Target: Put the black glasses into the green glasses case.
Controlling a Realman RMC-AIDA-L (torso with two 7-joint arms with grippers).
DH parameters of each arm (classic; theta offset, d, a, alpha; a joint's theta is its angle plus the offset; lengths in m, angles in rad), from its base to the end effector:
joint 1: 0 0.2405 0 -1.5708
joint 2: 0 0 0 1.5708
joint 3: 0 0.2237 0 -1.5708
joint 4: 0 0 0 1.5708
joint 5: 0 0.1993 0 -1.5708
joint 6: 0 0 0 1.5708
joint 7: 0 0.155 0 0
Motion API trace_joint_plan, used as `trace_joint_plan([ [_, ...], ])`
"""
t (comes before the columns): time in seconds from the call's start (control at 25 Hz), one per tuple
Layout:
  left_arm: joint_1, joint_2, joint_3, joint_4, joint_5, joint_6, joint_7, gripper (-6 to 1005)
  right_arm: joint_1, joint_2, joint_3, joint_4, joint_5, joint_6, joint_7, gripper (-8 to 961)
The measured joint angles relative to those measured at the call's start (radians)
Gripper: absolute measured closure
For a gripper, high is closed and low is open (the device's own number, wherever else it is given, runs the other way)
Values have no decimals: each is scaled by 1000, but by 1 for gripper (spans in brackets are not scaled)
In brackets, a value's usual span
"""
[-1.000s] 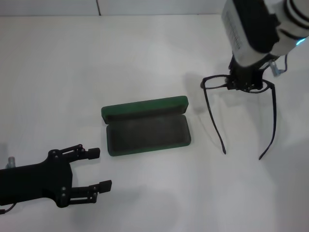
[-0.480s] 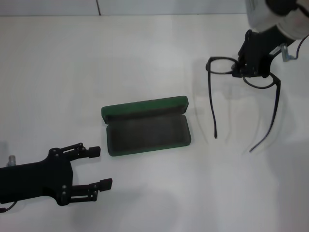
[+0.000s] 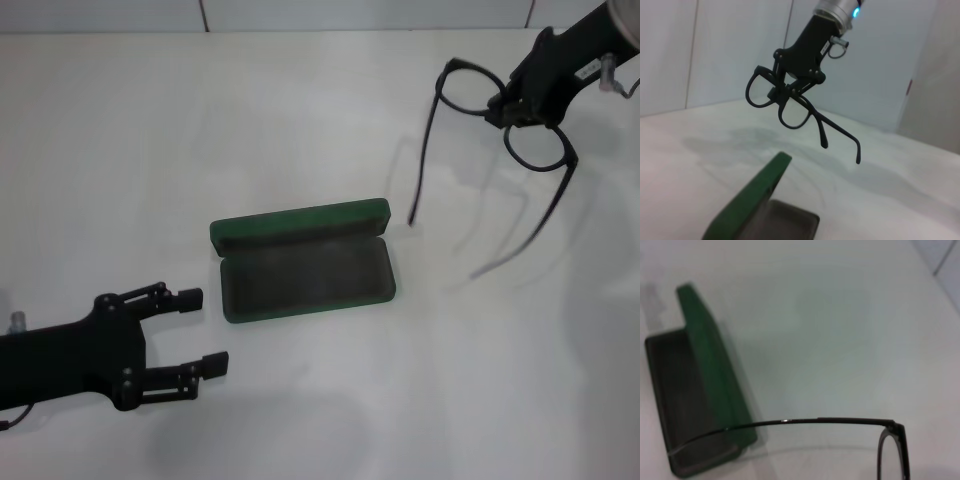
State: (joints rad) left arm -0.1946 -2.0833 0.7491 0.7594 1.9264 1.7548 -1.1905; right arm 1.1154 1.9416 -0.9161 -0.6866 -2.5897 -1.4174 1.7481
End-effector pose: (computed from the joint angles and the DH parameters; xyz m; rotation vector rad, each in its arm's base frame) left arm -0.2790 0.2166 0.0179 -2.7236 -0.5901 -0.7438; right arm 0.1173 0.4237 0.0306 -2.8508 0.1332 -0.3651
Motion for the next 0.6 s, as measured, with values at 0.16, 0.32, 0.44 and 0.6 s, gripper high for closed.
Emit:
trace_joint_plan([
  [0.16,5,7,-1,4,-46,26,-2,151,-37,7,102,-43,24,-47,24,840],
  [0.32,12,14,-3,6,-96,53,7,151,-122,37,114,-137,114,-75,31,840],
  [0.44,14,17,-24,7,-120,78,8,152,-200,66,111,-198,193,-77,28,840],
  [0.6,7,17,-49,7,-138,105,8,152,-289,72,109,-209,327,-70,-4,840],
])
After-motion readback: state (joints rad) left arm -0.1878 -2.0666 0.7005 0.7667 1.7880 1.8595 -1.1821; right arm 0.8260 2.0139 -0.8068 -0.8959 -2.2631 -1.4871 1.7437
